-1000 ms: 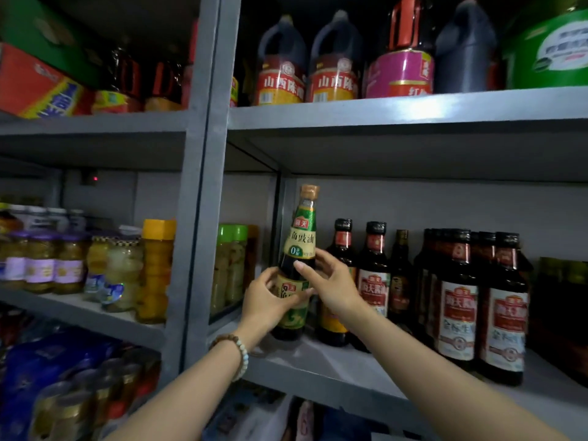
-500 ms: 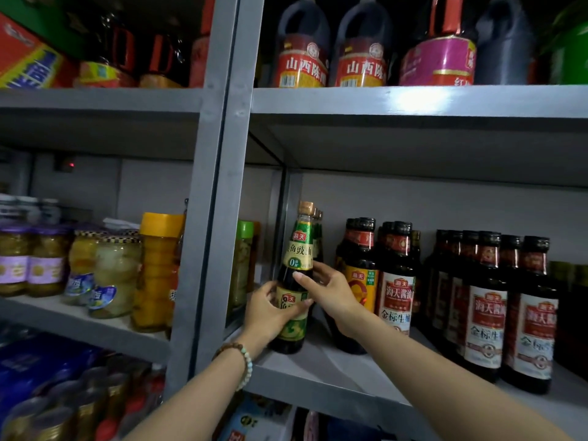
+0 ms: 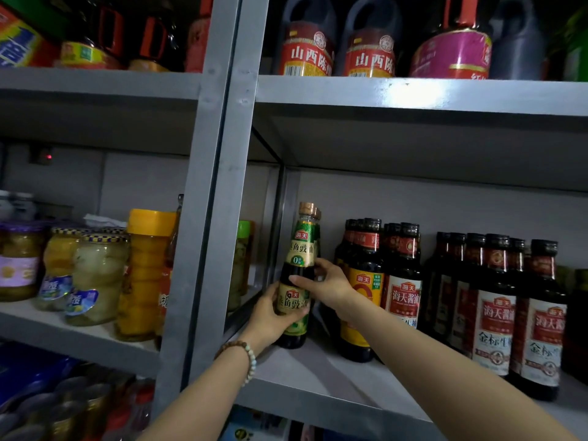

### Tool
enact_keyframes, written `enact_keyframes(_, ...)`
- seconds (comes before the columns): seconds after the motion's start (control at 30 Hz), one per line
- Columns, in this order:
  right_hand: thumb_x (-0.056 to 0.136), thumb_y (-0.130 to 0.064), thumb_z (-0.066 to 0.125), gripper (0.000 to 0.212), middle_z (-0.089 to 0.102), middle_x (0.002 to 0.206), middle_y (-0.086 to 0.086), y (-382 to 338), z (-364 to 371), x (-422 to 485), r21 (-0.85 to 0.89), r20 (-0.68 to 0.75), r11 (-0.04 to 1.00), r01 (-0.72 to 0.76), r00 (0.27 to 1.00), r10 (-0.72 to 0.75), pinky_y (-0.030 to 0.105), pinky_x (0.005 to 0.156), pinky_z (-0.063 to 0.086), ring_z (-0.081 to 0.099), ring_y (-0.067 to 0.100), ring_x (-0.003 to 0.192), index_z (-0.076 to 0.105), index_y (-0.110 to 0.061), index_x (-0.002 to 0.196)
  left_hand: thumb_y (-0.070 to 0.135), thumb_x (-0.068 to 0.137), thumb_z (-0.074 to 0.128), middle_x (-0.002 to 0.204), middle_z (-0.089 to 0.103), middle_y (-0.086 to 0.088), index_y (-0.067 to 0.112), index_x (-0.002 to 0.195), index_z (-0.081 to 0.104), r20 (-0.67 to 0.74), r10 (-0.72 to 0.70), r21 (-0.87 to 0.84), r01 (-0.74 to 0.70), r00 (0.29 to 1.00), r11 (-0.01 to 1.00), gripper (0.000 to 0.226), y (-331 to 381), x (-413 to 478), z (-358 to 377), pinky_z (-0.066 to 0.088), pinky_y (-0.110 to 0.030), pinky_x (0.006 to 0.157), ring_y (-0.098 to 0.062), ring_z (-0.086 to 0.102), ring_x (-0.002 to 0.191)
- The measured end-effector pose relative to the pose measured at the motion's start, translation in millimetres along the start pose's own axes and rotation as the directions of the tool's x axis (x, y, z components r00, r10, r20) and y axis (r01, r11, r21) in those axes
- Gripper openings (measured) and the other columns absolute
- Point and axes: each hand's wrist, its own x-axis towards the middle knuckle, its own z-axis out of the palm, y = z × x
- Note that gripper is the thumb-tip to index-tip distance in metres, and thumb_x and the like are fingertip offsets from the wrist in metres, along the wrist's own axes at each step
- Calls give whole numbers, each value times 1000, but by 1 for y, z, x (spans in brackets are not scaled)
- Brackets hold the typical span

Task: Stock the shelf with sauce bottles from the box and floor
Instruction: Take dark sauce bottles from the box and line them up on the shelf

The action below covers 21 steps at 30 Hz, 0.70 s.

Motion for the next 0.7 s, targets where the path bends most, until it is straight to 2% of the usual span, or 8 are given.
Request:
enact_keyframes(0.13,75,-22,79,57,60,114,3,2,1,7,-27,-8,1000,-13,1000,13,18,69,50,60,15,96,52,-14,125,15,71,80,97,57,15,27,110,49,1,-19,24,19,1000,1000,51,-3,8,1,45,-26,86,-8,55,97)
enact_keyframes(0.27,77,-22,77,54,60,113,1,4,-1,13,-40,16,999,-28,999,29,17,67,50,59,11,90,53,-16,124,14,72,79,94,54,16,25,116,47,-17,-19,37,20,1000,999,55,-5,13,6,43,-26,85,-7,52,96)
enact_keyframes(0.43,79,-22,75,57,58,122,4,2,-4,16,-68,42,996,-60,997,63,23,76,49,56,14,98,49,-15,129,14,73,78,90,50,22,22,123,46,-48,-9,57,12,999,998,60,-8,14,9,40,-22,82,-4,49,95)
enact_keyframes(0.57,79,-23,74,57,58,123,4,1,-4,18,-105,40,991,-80,996,85,18,68,47,56,14,97,47,-15,129,14,73,78,89,47,25,18,130,45,-53,-10,70,14,999,997,66,-8,16,10,40,-20,80,-2,47,93)
enact_keyframes(0.7,79,-24,74,58,58,124,5,2,-6,21,-120,39,988,-96,994,101,23,74,49,56,14,98,47,-15,129,15,73,78,94,48,22,18,131,43,-48,-25,59,28,999,998,67,-10,18,10,40,-21,85,-4,46,98)
